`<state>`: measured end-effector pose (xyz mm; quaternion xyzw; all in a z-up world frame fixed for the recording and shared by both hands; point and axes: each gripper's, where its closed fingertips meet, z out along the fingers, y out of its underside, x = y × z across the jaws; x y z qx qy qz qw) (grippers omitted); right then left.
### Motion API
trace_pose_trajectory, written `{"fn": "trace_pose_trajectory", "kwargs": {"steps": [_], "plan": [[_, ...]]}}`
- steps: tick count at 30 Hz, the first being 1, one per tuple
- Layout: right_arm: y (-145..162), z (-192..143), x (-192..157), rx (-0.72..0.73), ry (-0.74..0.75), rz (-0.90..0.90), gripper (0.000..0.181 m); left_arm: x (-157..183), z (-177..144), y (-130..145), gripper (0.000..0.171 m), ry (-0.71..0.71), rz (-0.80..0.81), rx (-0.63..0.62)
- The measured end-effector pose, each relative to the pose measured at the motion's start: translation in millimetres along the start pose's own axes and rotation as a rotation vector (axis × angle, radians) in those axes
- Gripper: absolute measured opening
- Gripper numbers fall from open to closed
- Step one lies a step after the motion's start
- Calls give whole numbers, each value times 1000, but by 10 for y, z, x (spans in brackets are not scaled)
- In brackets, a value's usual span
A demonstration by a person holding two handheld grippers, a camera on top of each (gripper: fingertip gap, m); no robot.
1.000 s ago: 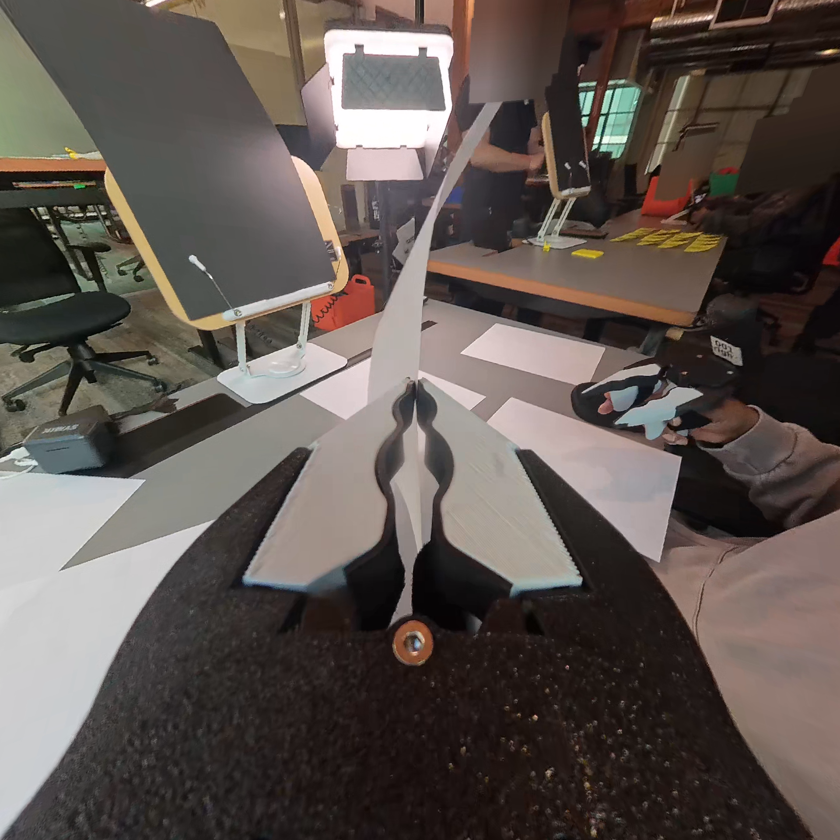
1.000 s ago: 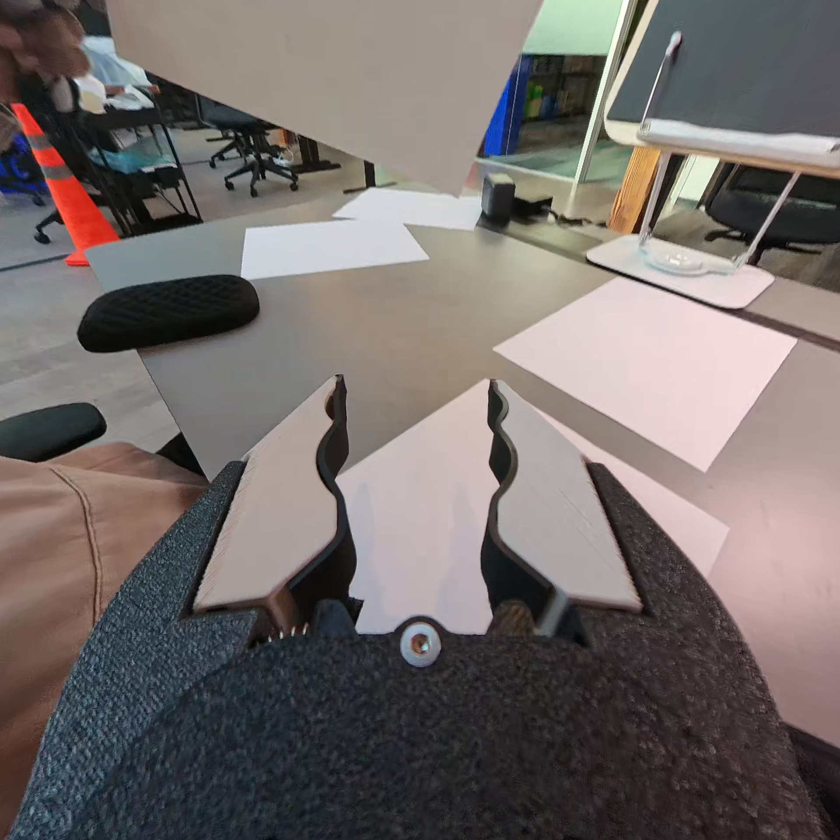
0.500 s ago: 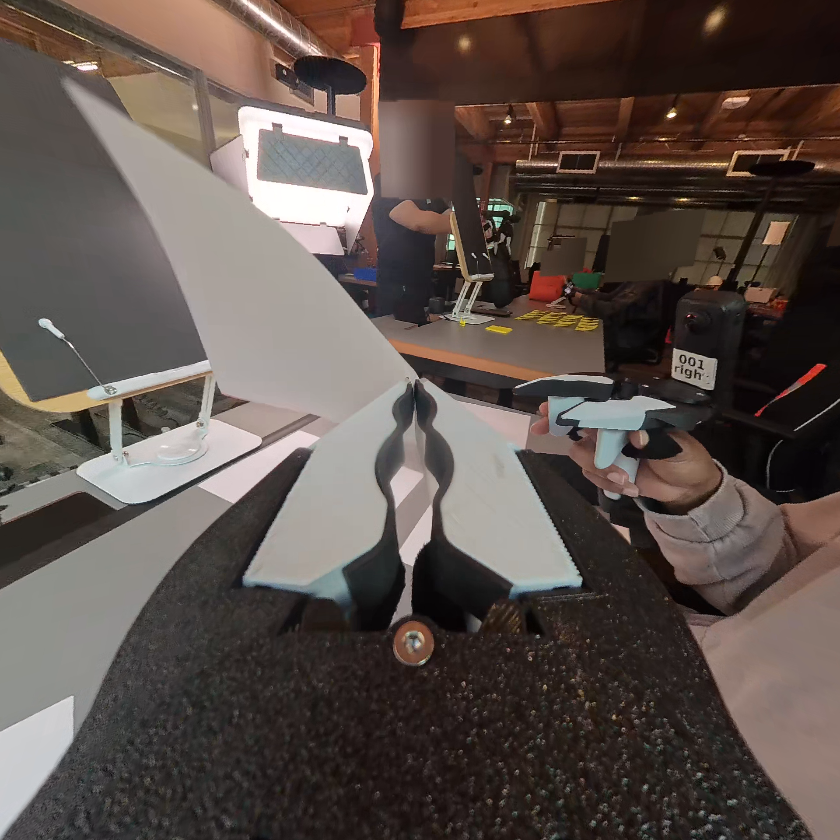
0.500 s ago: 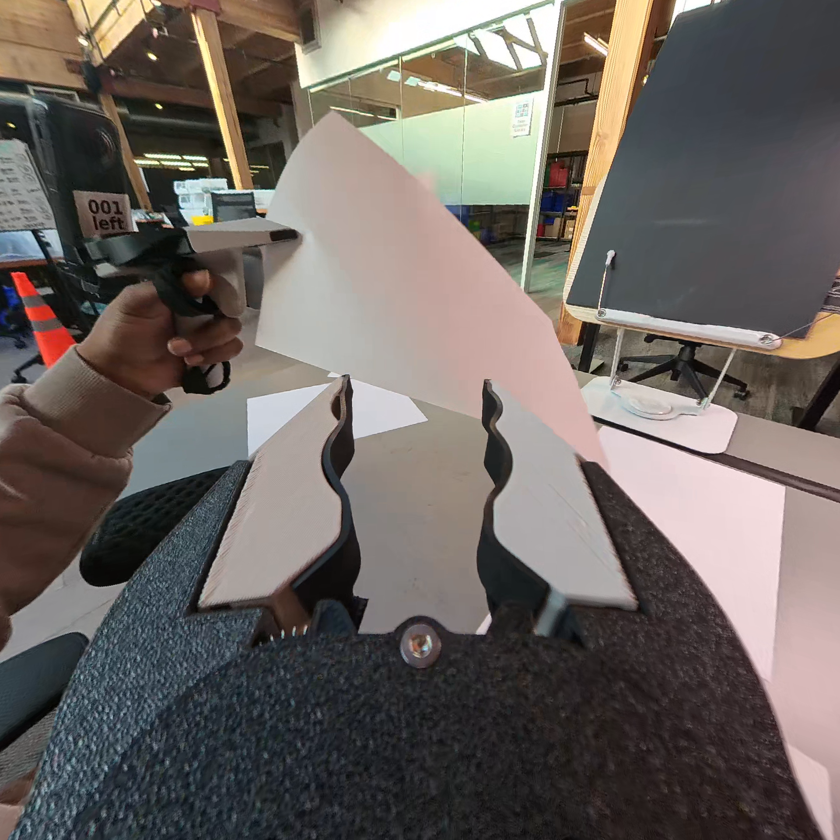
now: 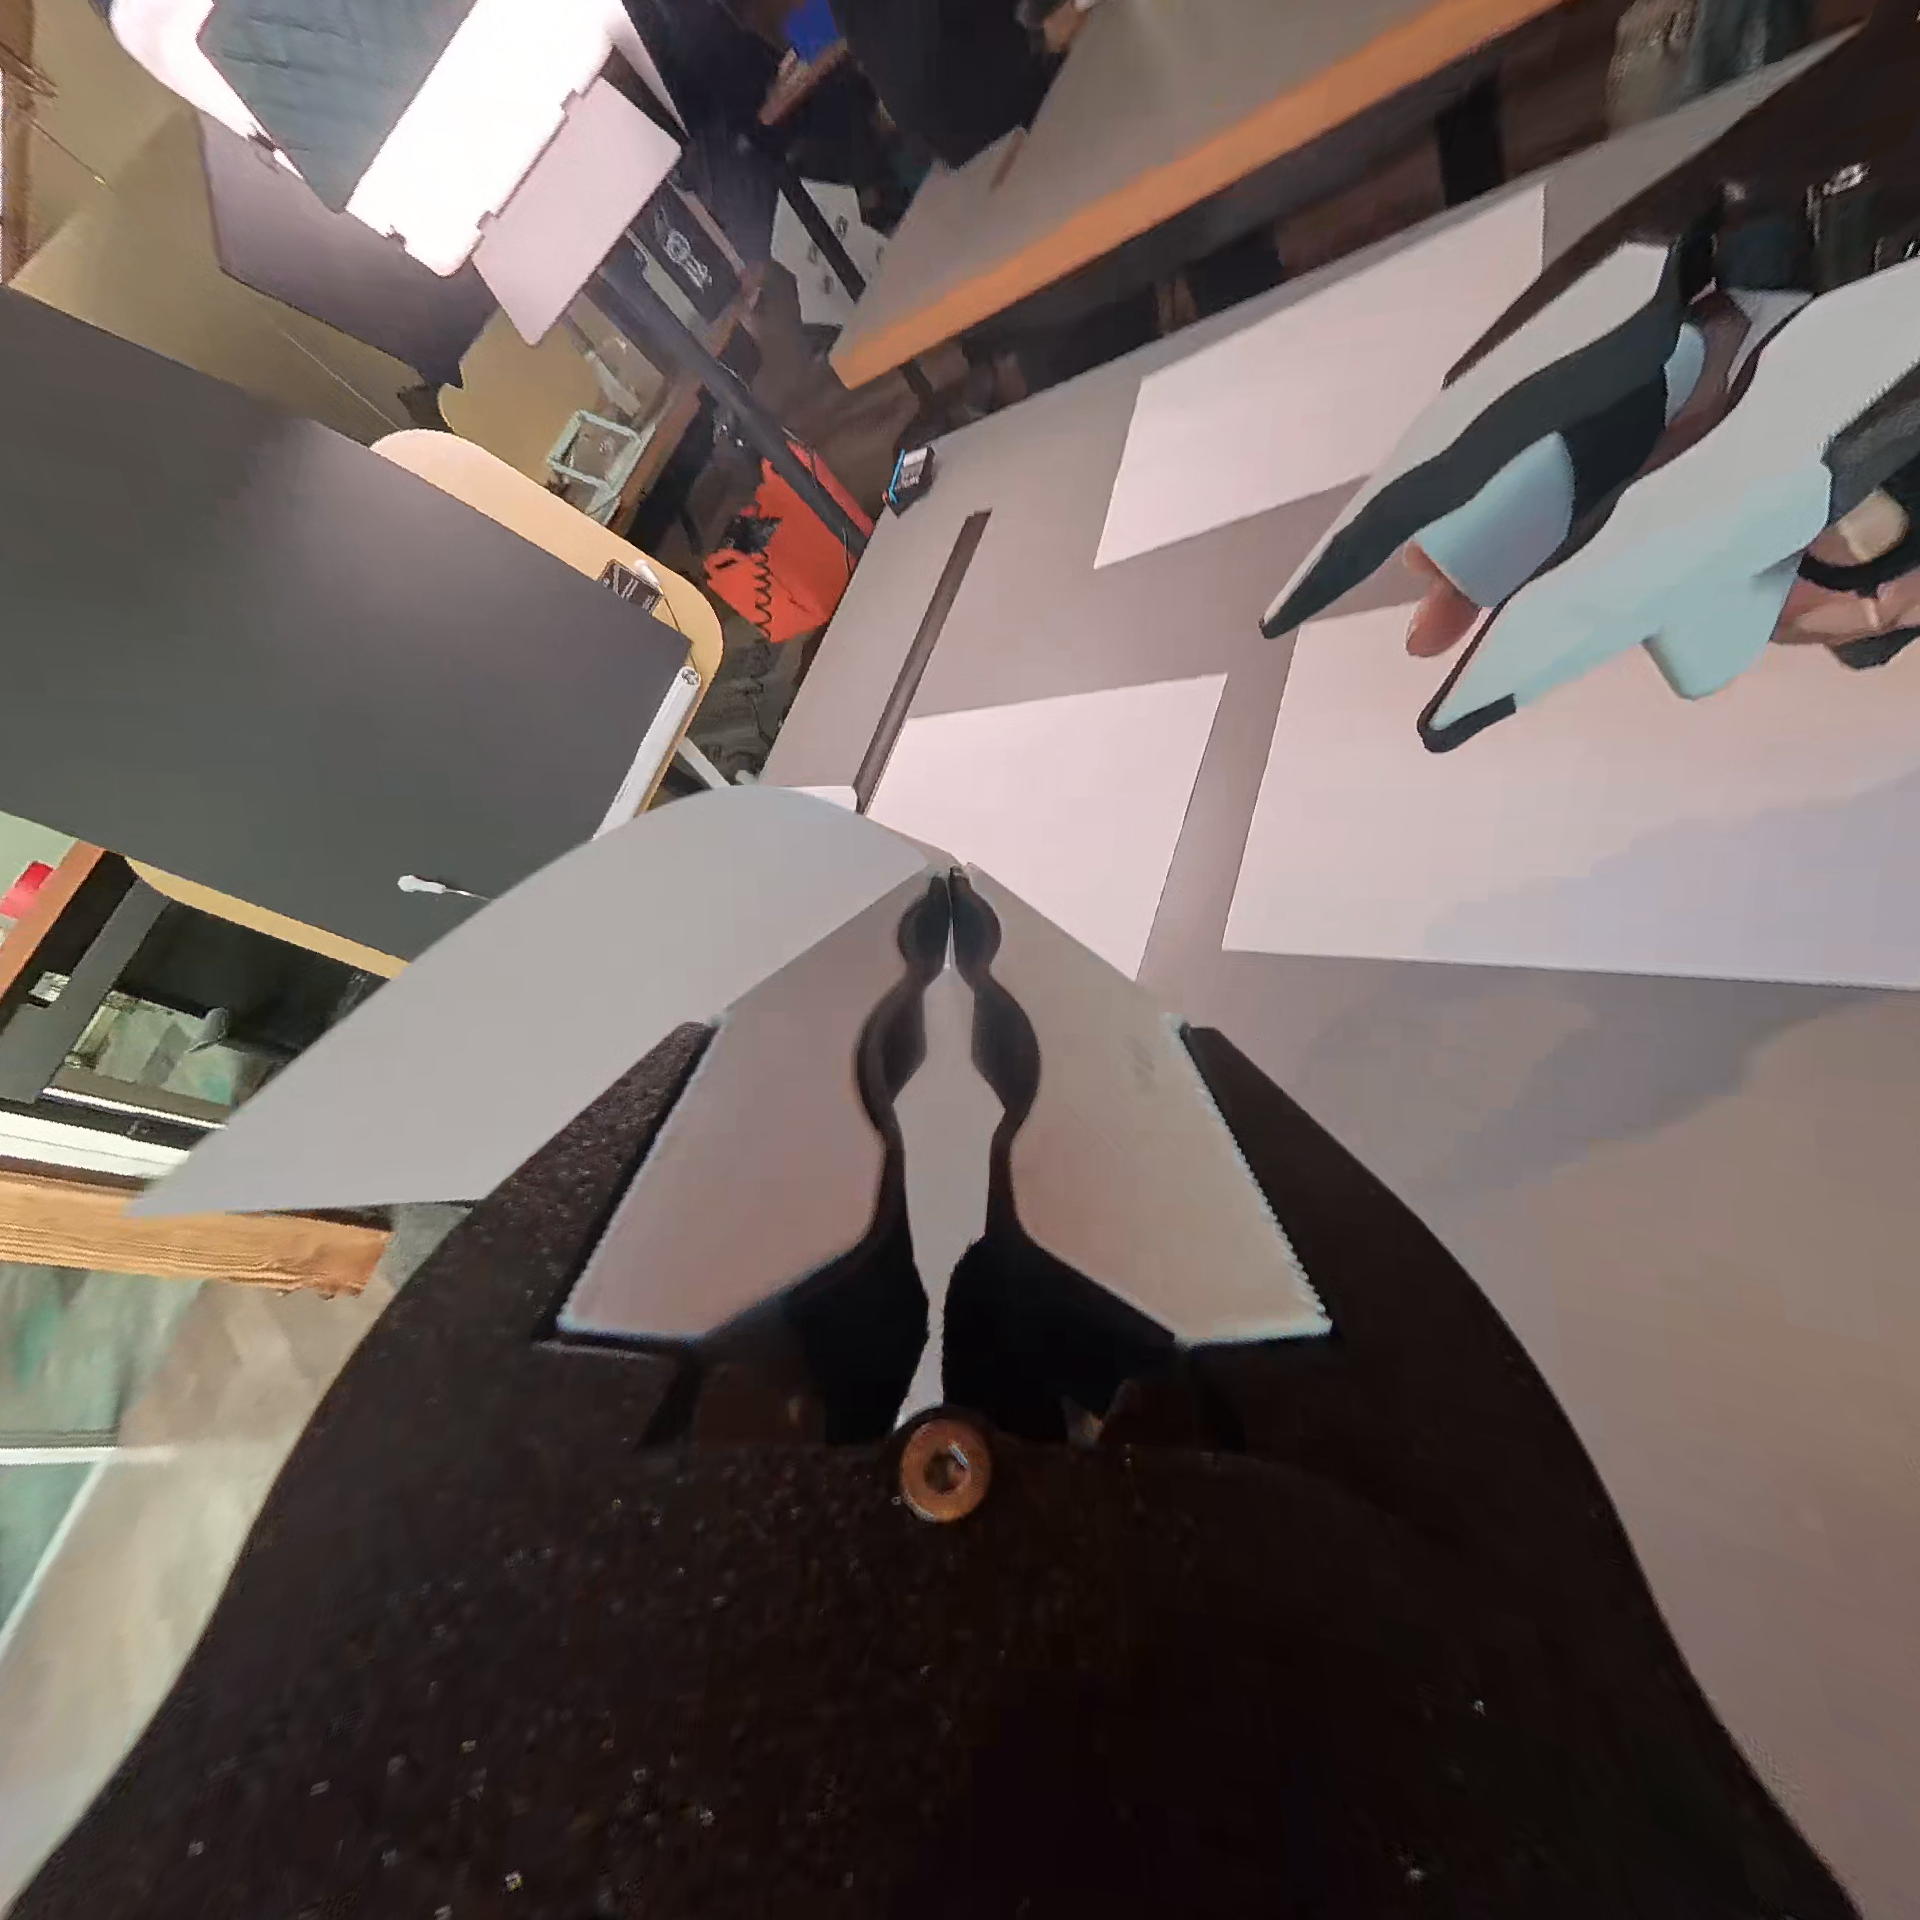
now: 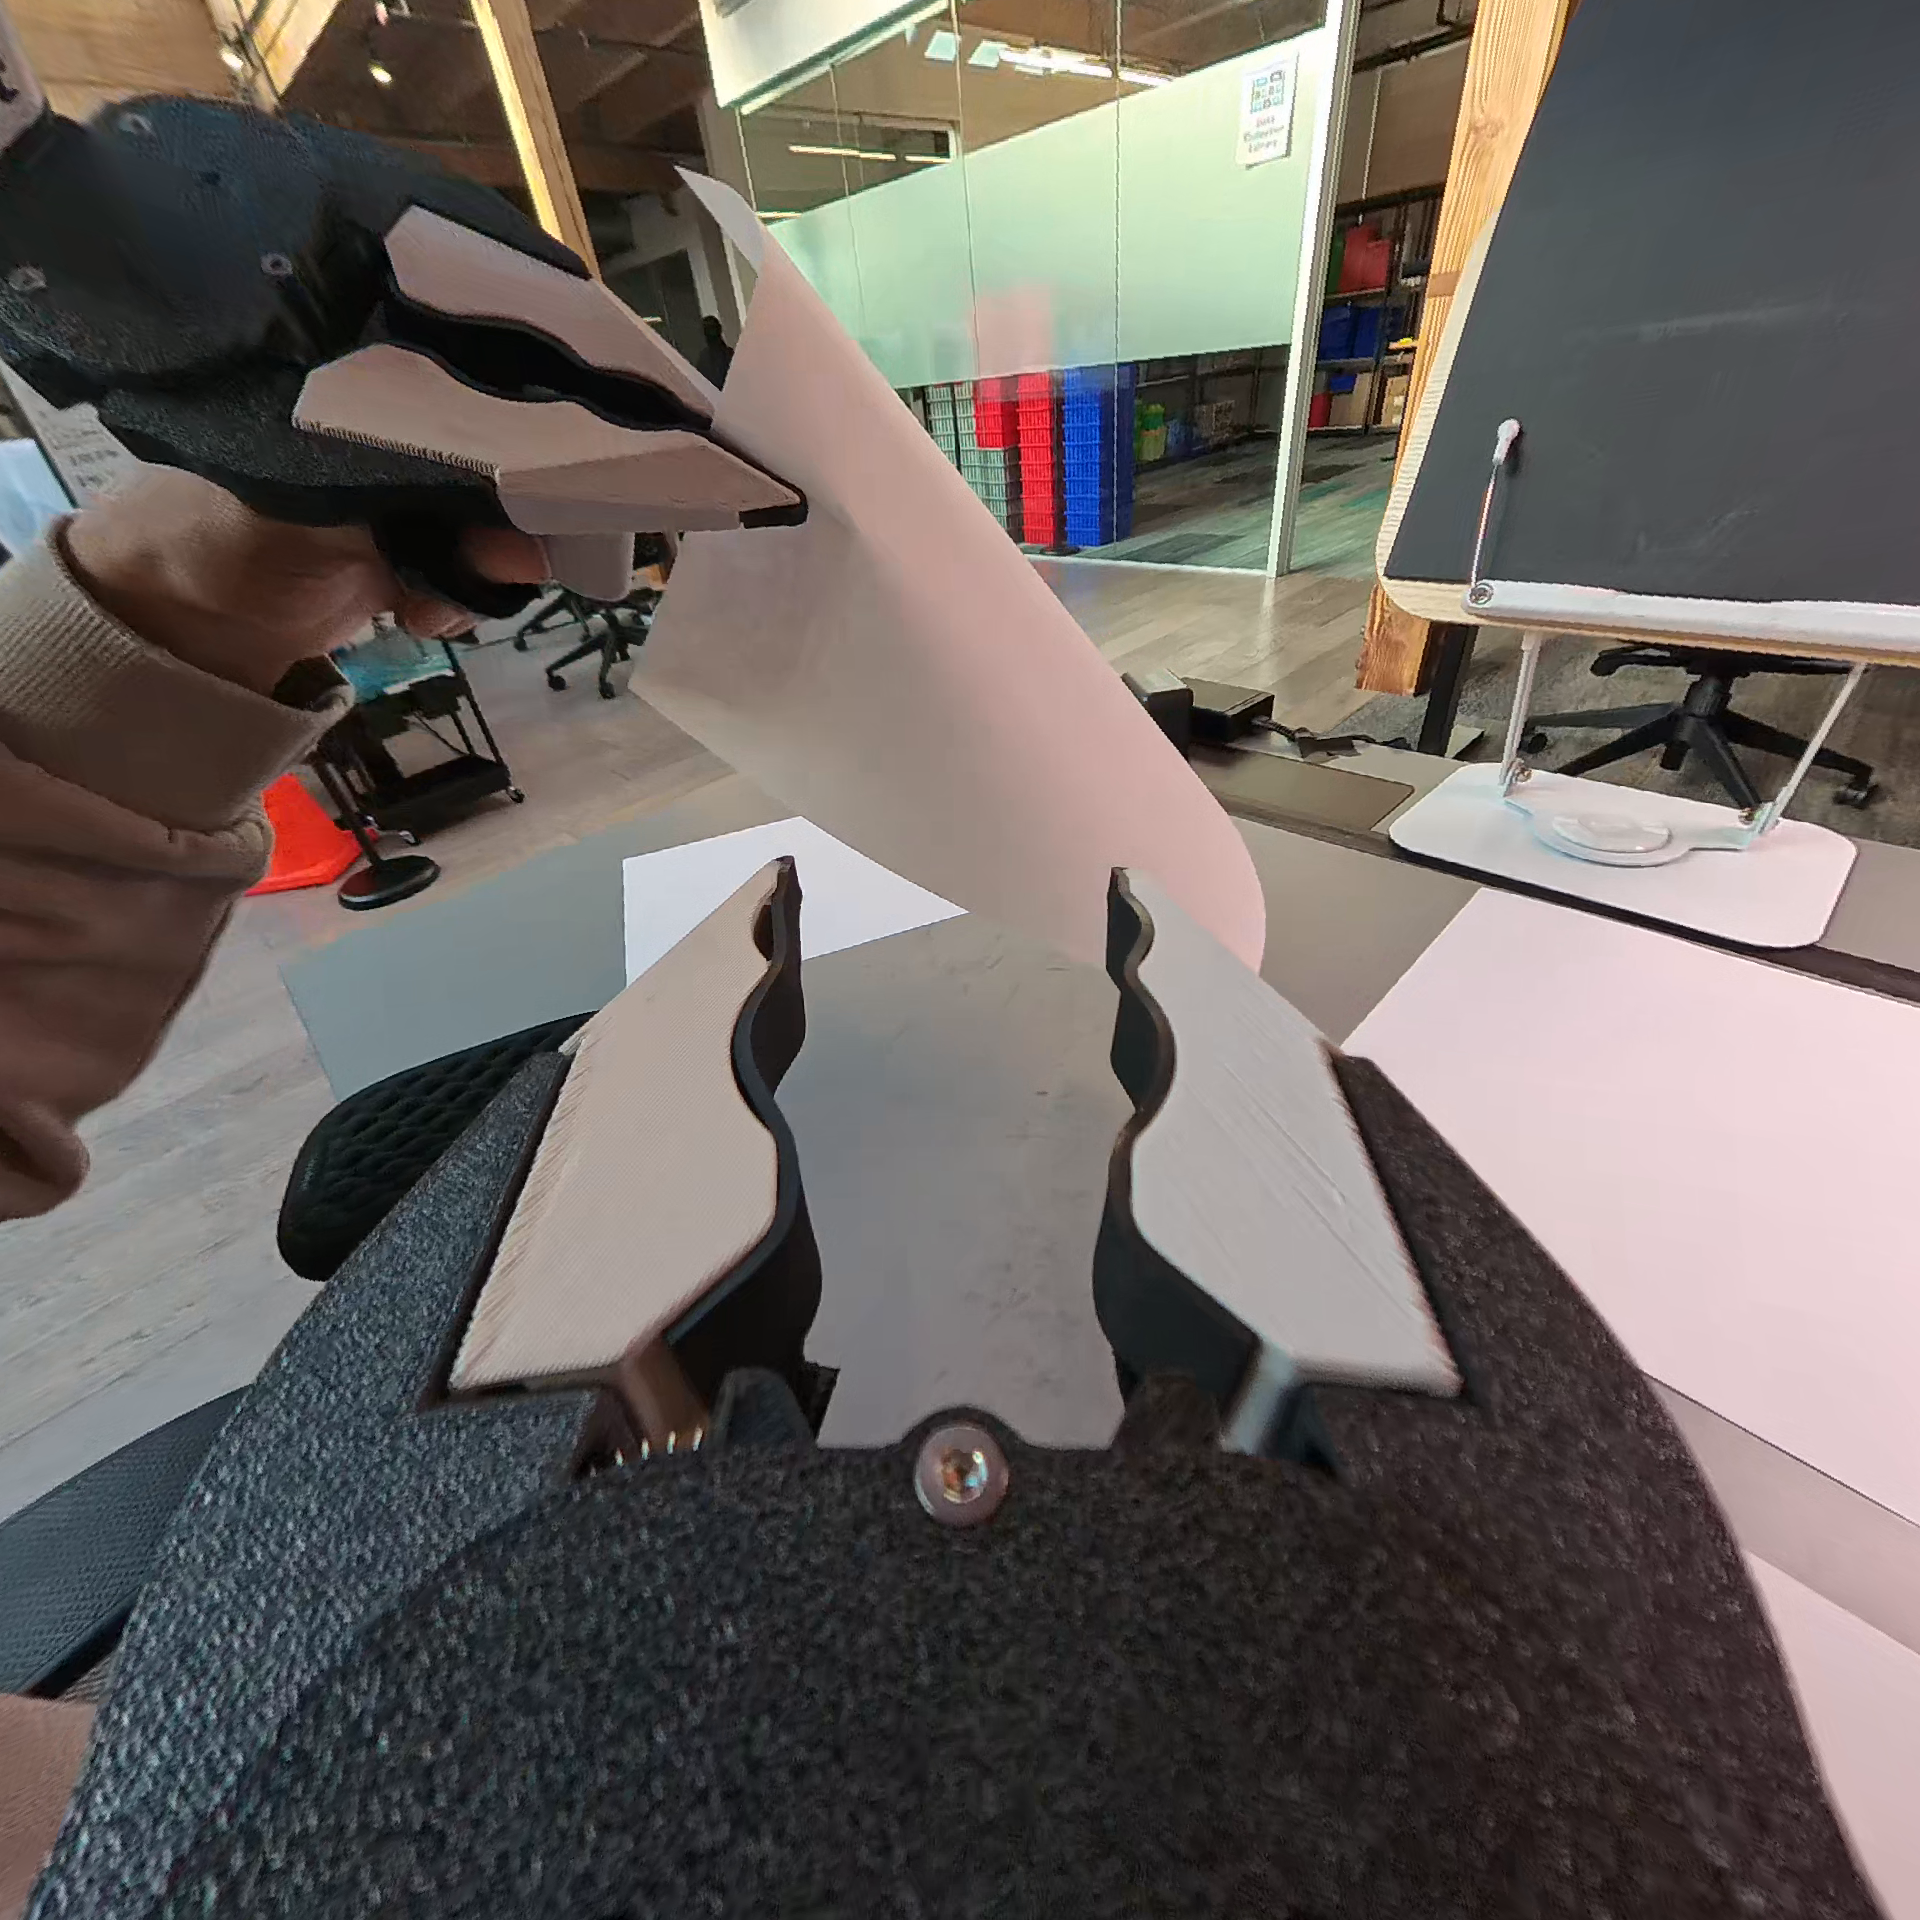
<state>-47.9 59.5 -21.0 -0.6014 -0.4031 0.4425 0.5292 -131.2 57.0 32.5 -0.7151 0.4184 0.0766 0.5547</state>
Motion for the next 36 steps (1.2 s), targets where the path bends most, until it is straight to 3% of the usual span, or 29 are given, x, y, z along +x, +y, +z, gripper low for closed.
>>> {"fn": "trace_pose_trajectory", "kwargs": {"steps": [5,12,23,30,36], "plan": [[94,18,80,-14,-4,54,58,-79,-42,-4,0,18,118,-130],[197,27,207,-29,16,80,60,-257,-230,-104,0,25,180,-211],[188,-104,257,-38,25,55,62,-547,-349,55,0,-53,375,-339],[211,-227,219,-93,-3,-14,63,-828,-287,123,0,-274,747,-357],[300,-234,119,-173,-66,-70,65,-671,-141,61,0,-332,1217,-329]]}}
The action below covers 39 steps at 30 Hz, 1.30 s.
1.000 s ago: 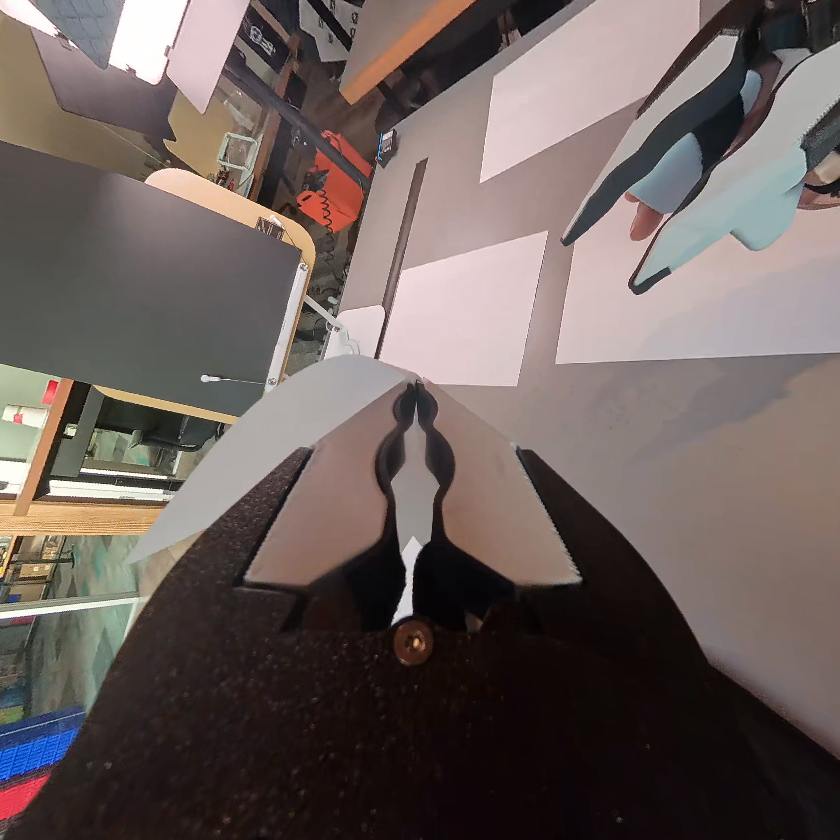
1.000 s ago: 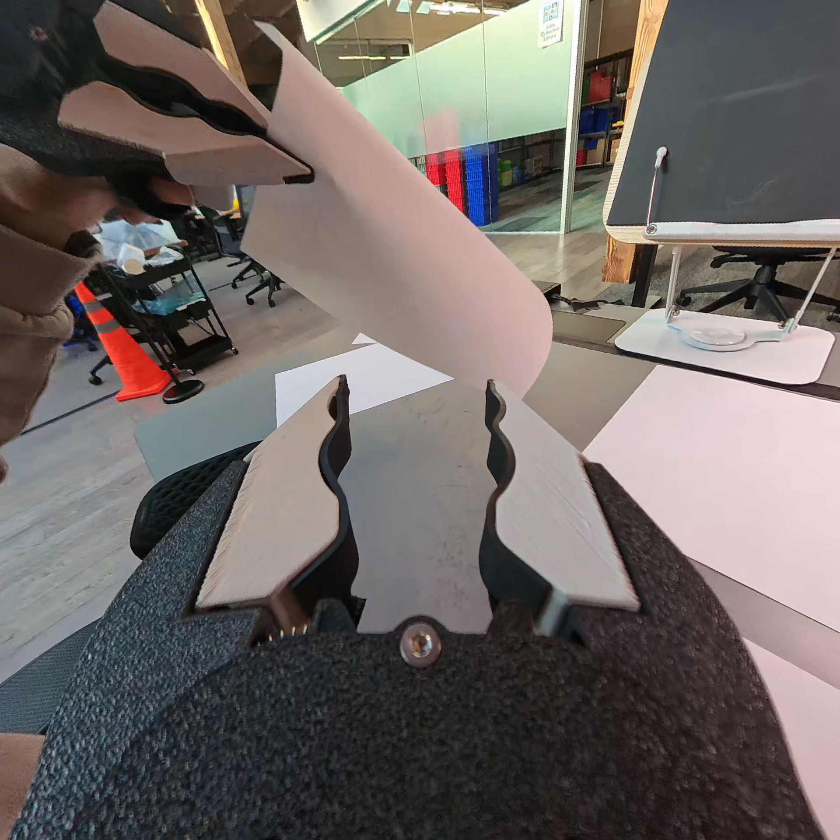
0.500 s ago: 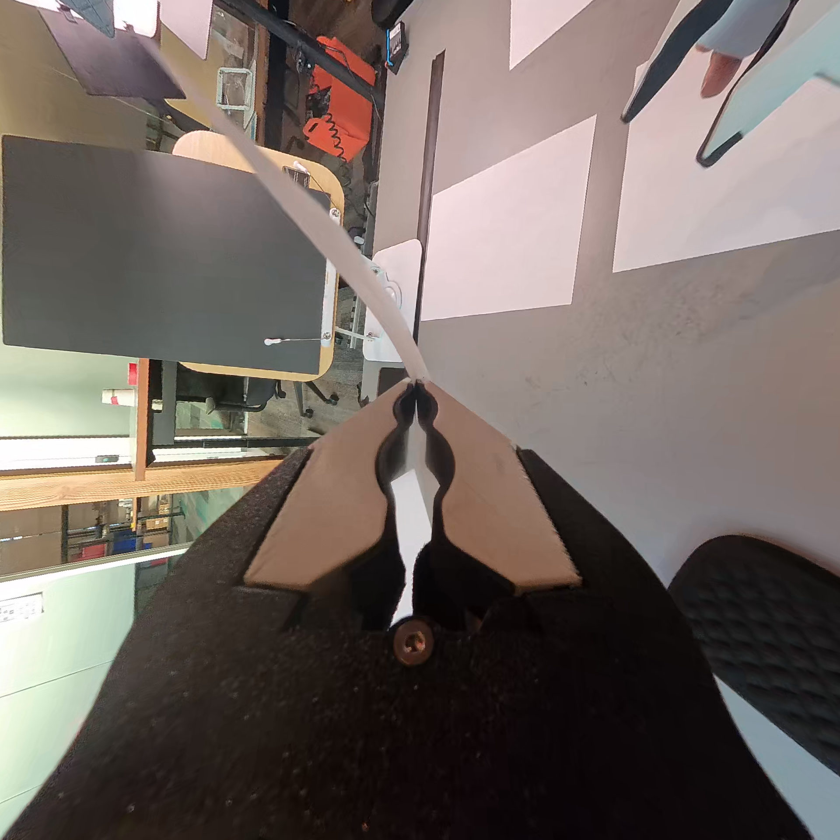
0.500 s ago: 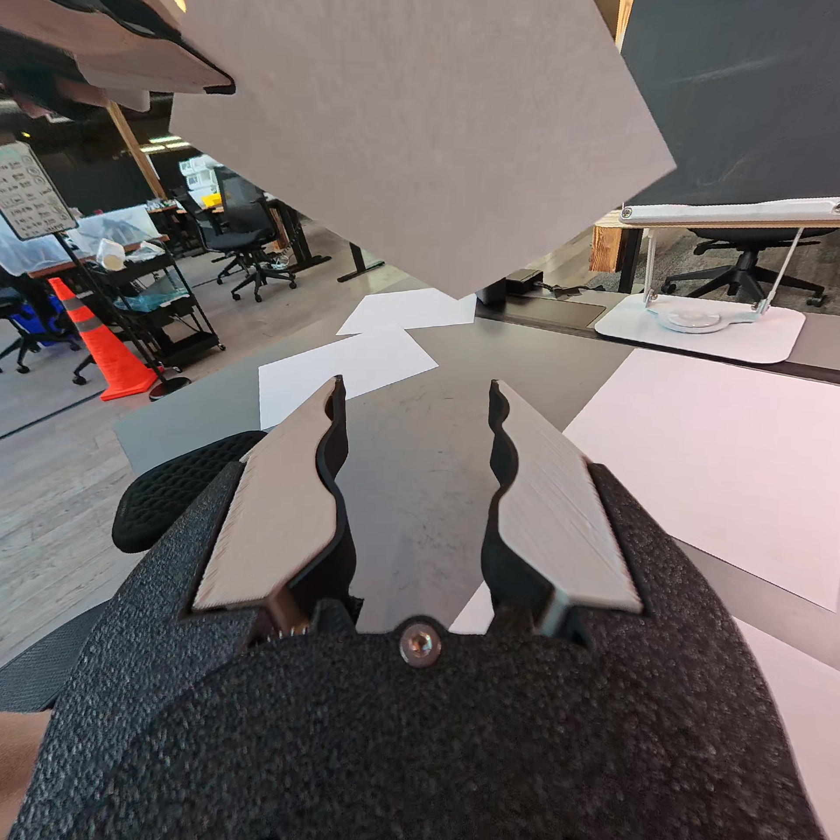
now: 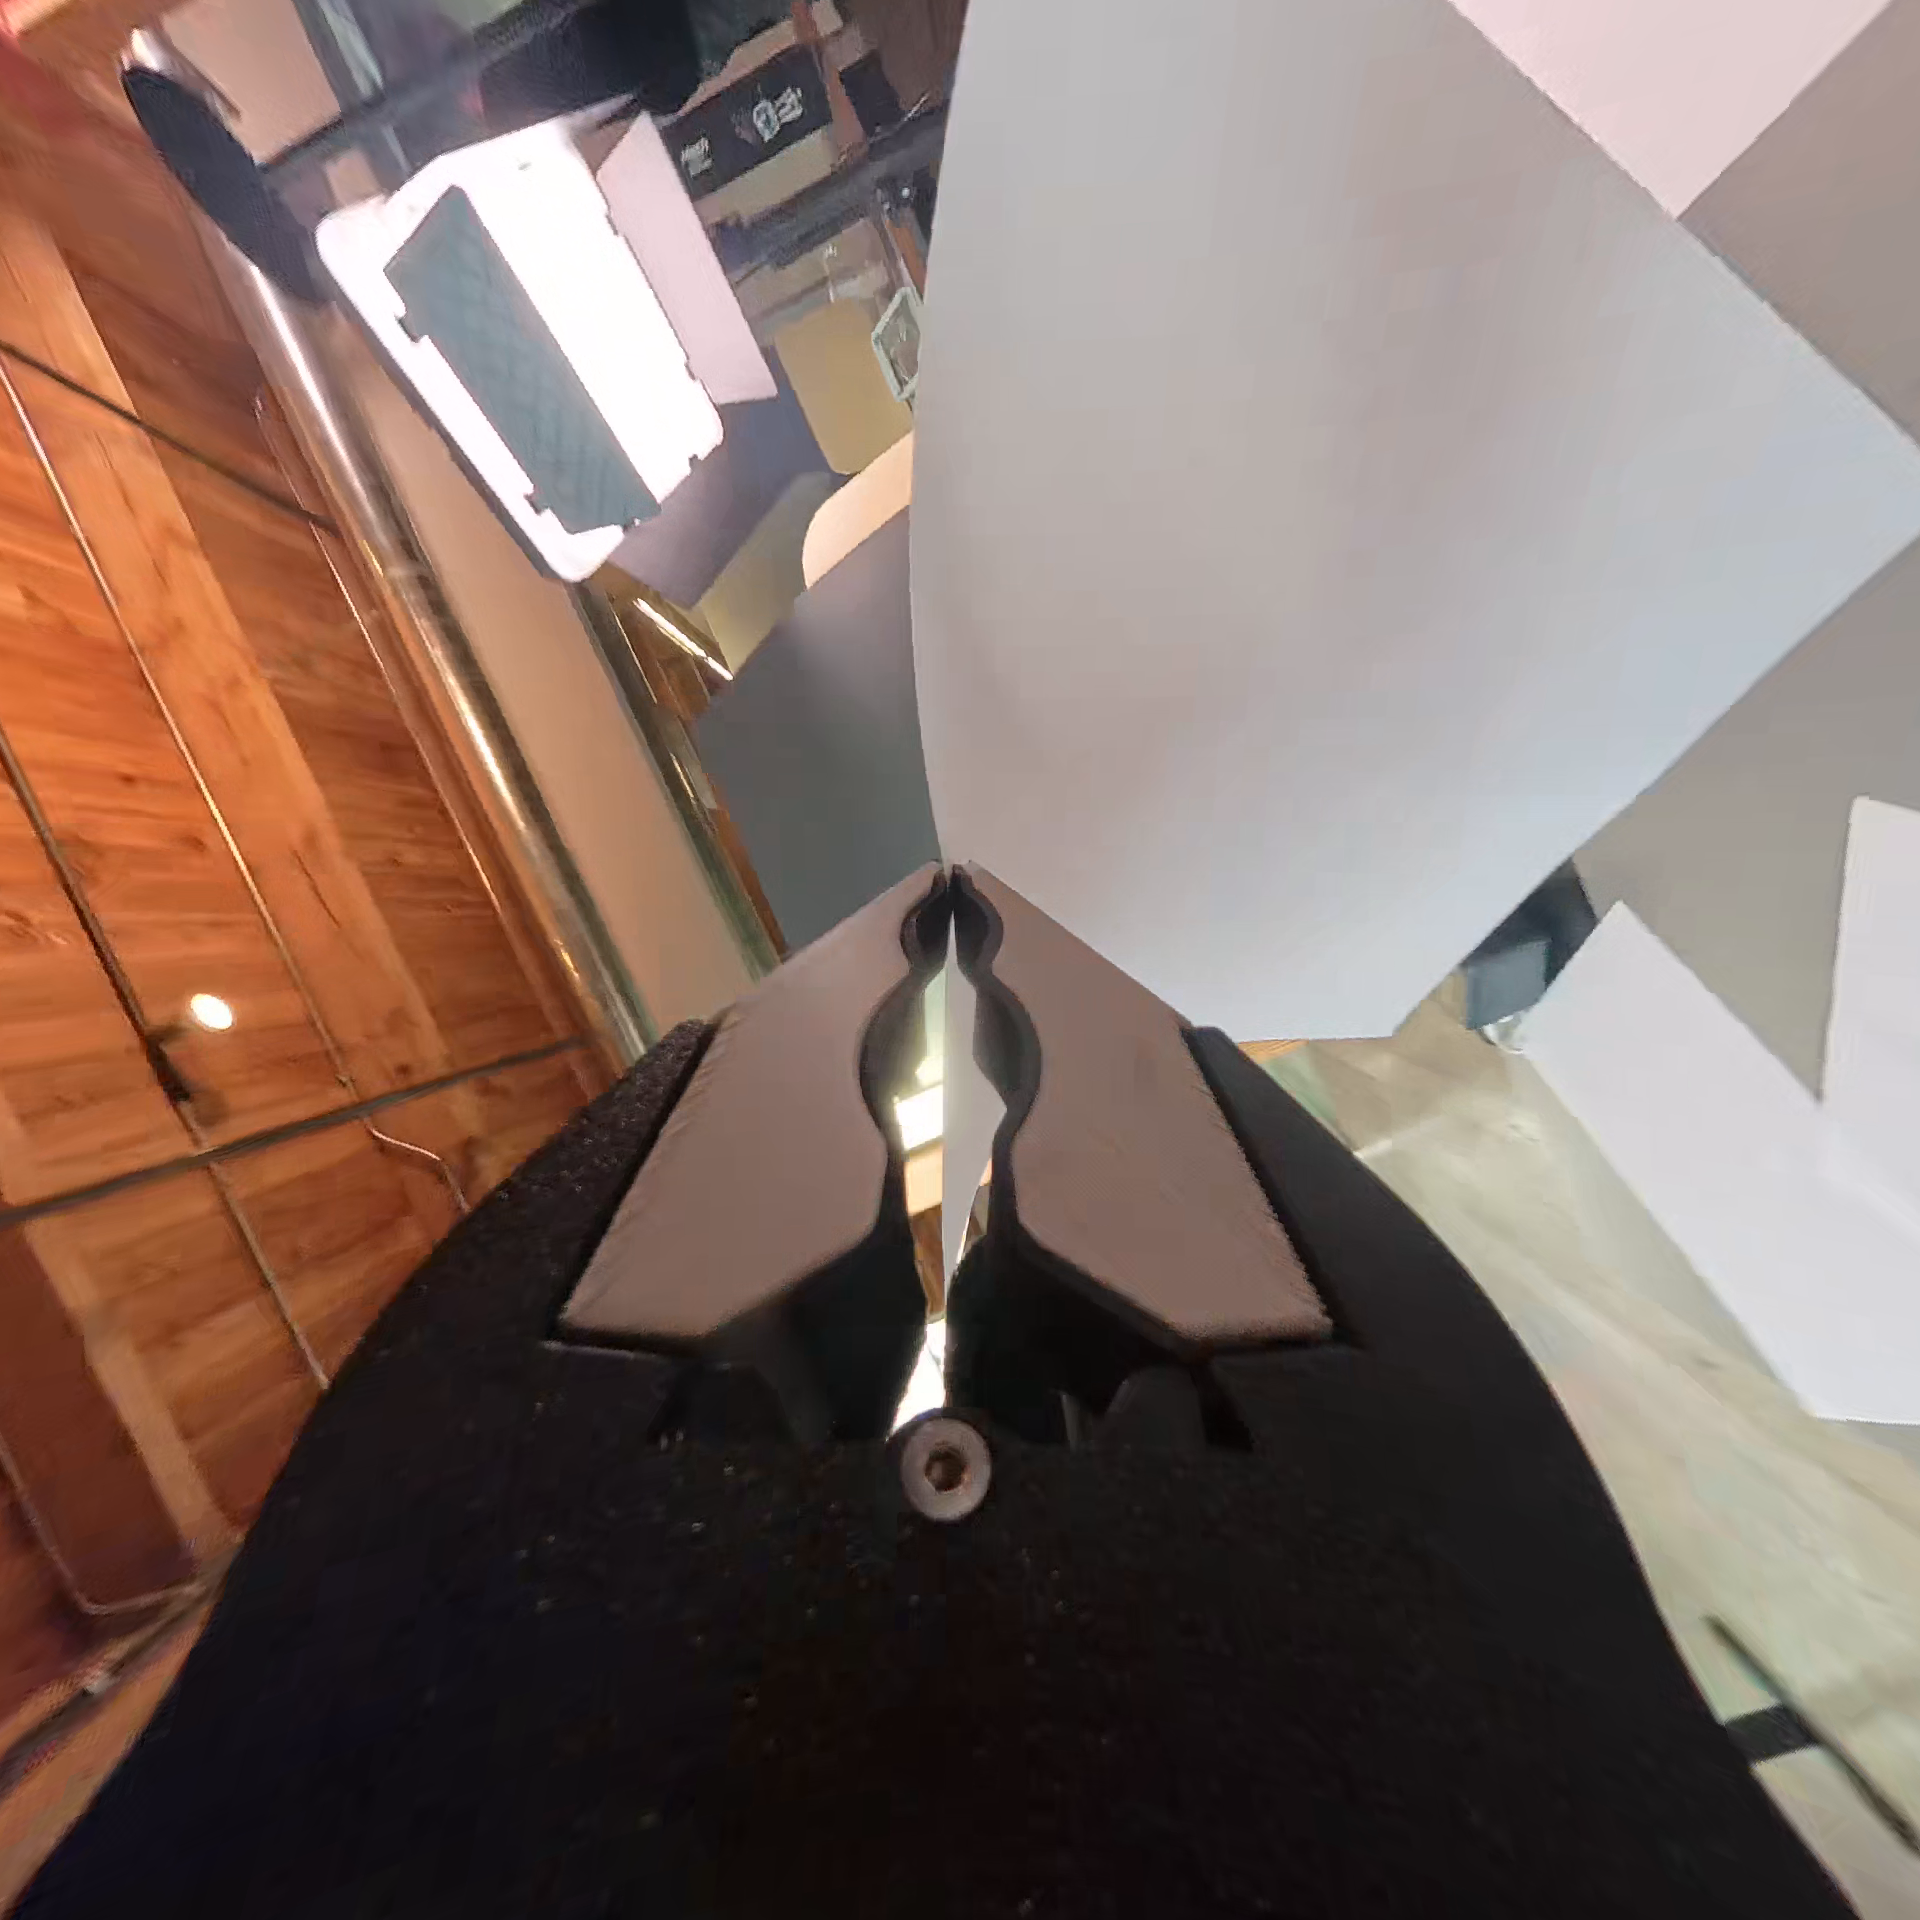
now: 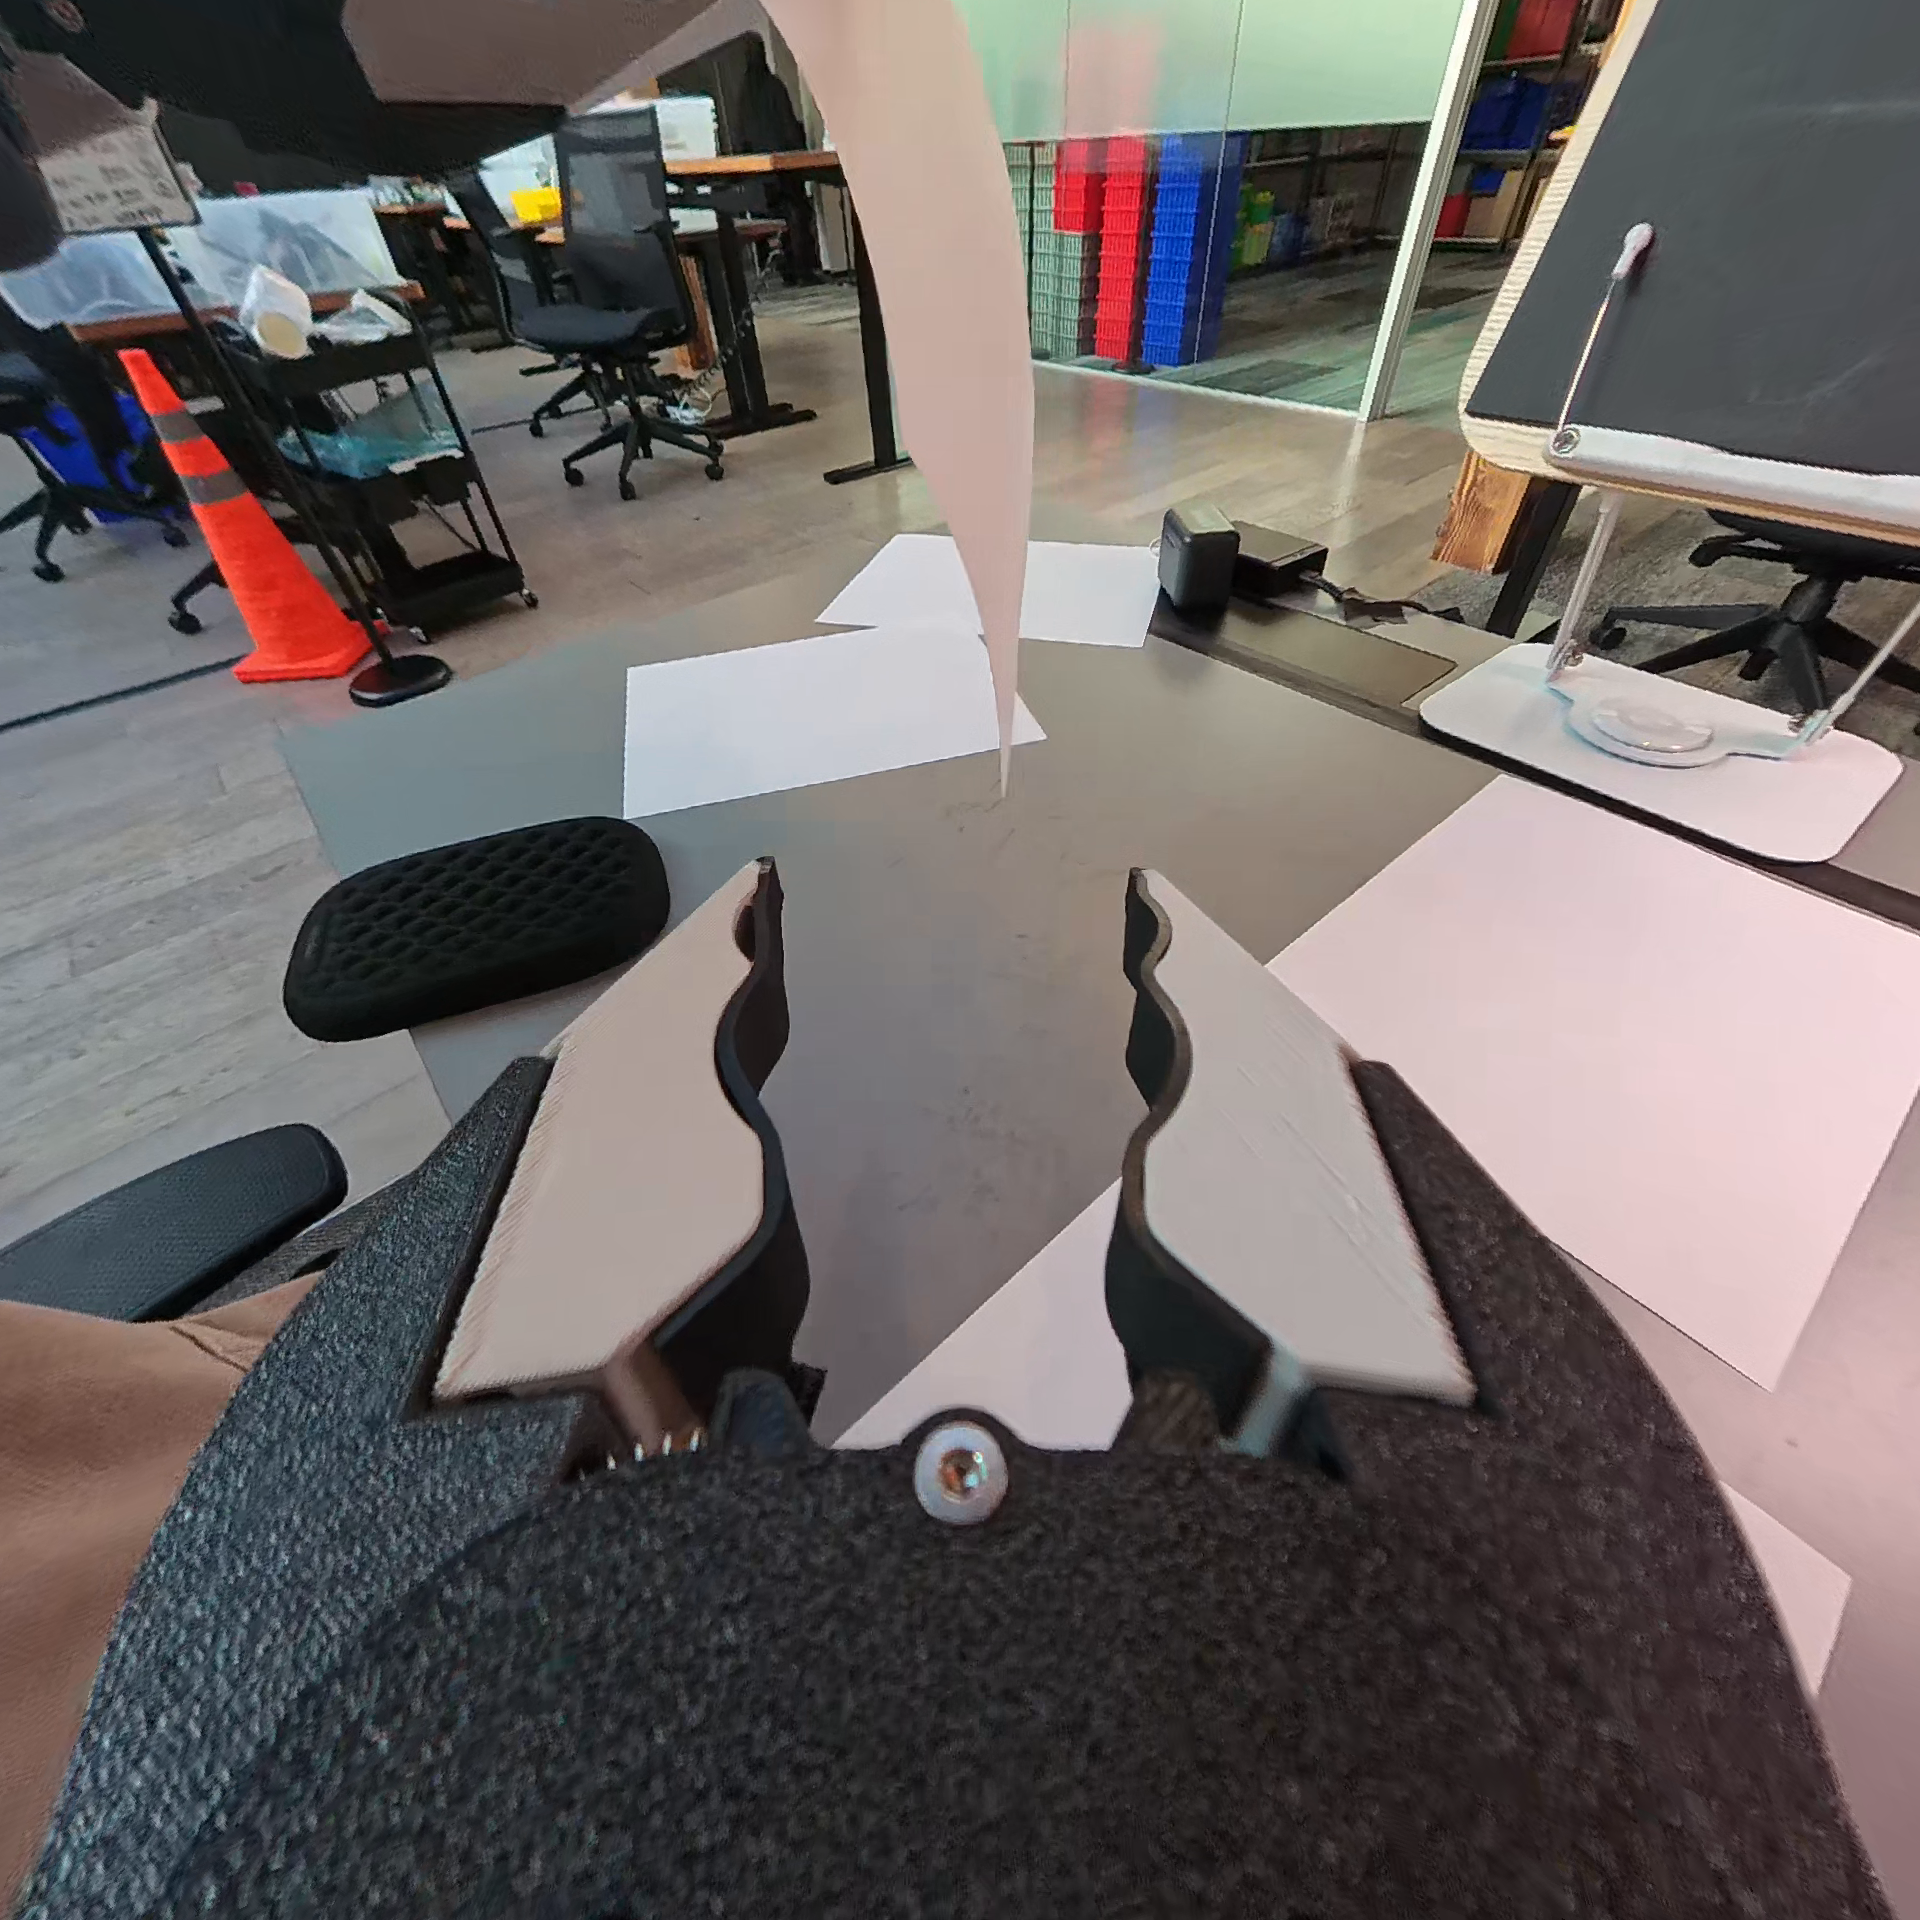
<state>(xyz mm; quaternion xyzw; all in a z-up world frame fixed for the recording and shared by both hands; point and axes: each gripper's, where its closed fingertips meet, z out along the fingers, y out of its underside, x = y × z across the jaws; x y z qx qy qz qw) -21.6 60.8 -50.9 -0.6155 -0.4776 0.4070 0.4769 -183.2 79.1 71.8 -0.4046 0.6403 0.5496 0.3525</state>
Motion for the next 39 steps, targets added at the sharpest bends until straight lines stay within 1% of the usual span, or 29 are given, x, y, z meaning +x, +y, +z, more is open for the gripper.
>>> {"fn": "trace_pose_trajectory", "kwargs": {"steps": [3,7,12,17,20,27,33,35,37,39], "plan": [[58,18,-28,-39,-16,-32,65,72,17,-145,0,1,210,38],[142,33,-11,-98,-29,-70,66,129,-22,-401,0,26,386,108],[204,20,46,-145,-39,-117,67,120,-161,-751,0,29,520,191],[285,-37,71,-179,-62,-134,69,154,-317,-1073,0,24,597,266],[338,-83,41,-196,-77,-140,70,146,-343,-1116,0,25,625,271],[473,-178,-66,-238,-119,-164,71,132,-331,-1034,0,27,725,244],[577,-218,-26,-252,-133,-188,75,138,-376,-1022,0,42,765,241],[584,-216,-1,-233,-134,-245,81,149,-417,-1051,0,28,808,251],[608,-213,53,-218,-123,-321,81,185,-487,-1124,0,13,850,278],[674,-225,19,-223,-176,-332,80,243,-597,-1254,0,18,846,321]]}}
